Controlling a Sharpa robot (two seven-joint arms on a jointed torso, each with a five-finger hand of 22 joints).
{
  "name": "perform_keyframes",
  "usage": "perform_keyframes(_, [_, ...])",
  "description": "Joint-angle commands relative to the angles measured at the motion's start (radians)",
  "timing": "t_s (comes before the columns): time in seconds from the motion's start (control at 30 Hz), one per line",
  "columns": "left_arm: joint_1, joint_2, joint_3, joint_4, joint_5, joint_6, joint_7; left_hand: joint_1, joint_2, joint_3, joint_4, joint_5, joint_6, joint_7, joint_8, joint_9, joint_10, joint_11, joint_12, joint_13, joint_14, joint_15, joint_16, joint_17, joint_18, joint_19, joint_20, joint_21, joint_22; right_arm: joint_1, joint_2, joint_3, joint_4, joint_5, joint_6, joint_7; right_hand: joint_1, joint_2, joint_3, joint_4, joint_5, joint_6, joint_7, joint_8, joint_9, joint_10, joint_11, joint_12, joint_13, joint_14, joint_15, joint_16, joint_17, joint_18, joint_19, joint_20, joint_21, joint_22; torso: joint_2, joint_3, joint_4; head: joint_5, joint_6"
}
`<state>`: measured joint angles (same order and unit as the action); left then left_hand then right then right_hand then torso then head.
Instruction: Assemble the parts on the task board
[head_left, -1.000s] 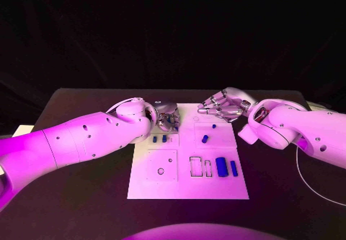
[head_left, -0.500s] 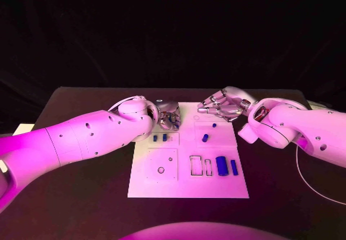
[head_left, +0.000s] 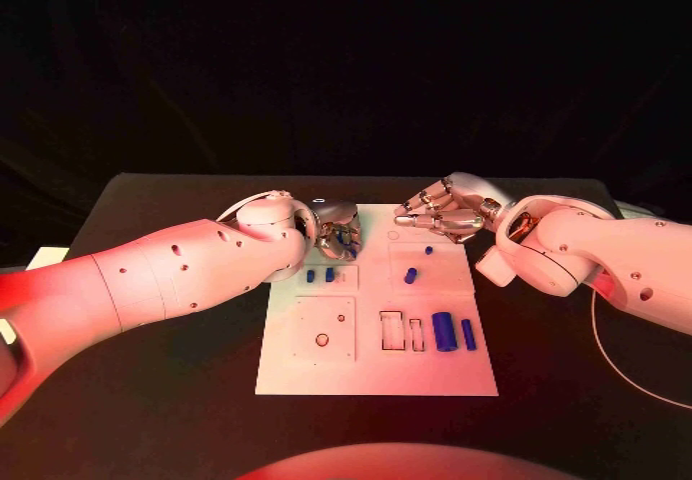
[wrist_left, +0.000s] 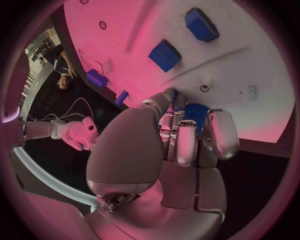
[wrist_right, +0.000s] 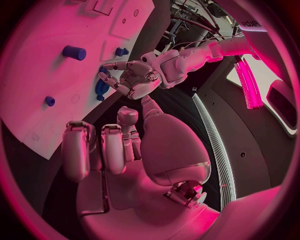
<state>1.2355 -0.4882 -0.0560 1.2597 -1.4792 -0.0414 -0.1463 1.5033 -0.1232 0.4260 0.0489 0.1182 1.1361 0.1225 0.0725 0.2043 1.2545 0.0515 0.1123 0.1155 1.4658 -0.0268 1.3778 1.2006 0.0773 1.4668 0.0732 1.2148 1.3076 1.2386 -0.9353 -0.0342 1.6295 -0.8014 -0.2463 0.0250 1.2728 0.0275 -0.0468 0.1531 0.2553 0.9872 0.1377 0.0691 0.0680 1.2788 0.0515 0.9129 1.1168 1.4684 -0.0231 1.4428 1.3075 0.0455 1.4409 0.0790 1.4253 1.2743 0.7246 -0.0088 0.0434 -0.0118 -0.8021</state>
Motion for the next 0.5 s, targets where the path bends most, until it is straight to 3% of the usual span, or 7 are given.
perform_keyframes(0.03, [-0.008, -0.002, -0.004, 0.004, 0.014, 0.009, 0.005, -0.014, -0.003, 0.011, -0.001, 0.005, 0.003, 0.004, -0.005, -0.004, 0.005, 0.004, -0.01, -0.002, 0.037, 0.0, -0.002, -0.002, -0.01, 0.031, -0.002, 0.008, 0.084, -0.001, 0.002, 0.0, 0.001, -0.003, 0.013, 0.007, 0.007, 0.002, 0.001, -0.006, 0.005, 0.004, 0.003, 0.001, 0.002, -0.003, 0.001, 0.004, 0.001, 0.061, 0.0, -0.003, 0.074, 0.017, -0.006, 0.002, -0.006, 0.0, 0.0, -0.0002, -0.0005, 0.0, 0.003])
perform_keyframes(0.3, [-0.011, -0.032, 0.007, 0.041, 0.06, -0.06, 0.02, -0.029, -0.009, 0.031, -0.012, 0.018, 0.005, 0.009, -0.006, -0.011, 0.009, 0.008, -0.021, -0.003, 0.036, 0.003, -0.002, -0.008, -0.01, 0.031, 0.0, 0.012, 0.088, -0.001, 0.004, 0.0, -0.001, -0.003, 0.012, 0.007, 0.007, 0.002, 0.001, -0.006, 0.005, 0.004, 0.003, 0.001, 0.002, -0.003, 0.001, 0.004, 0.001, 0.061, -0.001, -0.003, 0.074, 0.017, -0.006, 0.002, -0.006, 0.0, 0.0, -0.0001, -0.0002, 0.0, 0.005])
perform_keyframes(0.5, [-0.01, -0.076, 0.028, 0.087, 0.091, -0.085, 0.019, -0.033, -0.012, 0.038, -0.016, 0.021, 0.006, 0.01, -0.006, -0.013, 0.01, 0.009, -0.025, -0.004, 0.036, 0.003, -0.001, -0.009, -0.01, 0.03, 0.001, 0.012, 0.088, -0.001, 0.003, 0.0, -0.002, -0.003, 0.011, 0.007, 0.008, 0.002, 0.001, -0.006, 0.005, 0.004, 0.003, 0.001, 0.002, -0.003, 0.001, 0.004, 0.0, 0.061, -0.001, -0.003, 0.074, 0.017, -0.006, 0.002, -0.006, -0.001, -0.002, 0.0005, 0.0022, -0.001, 0.01])
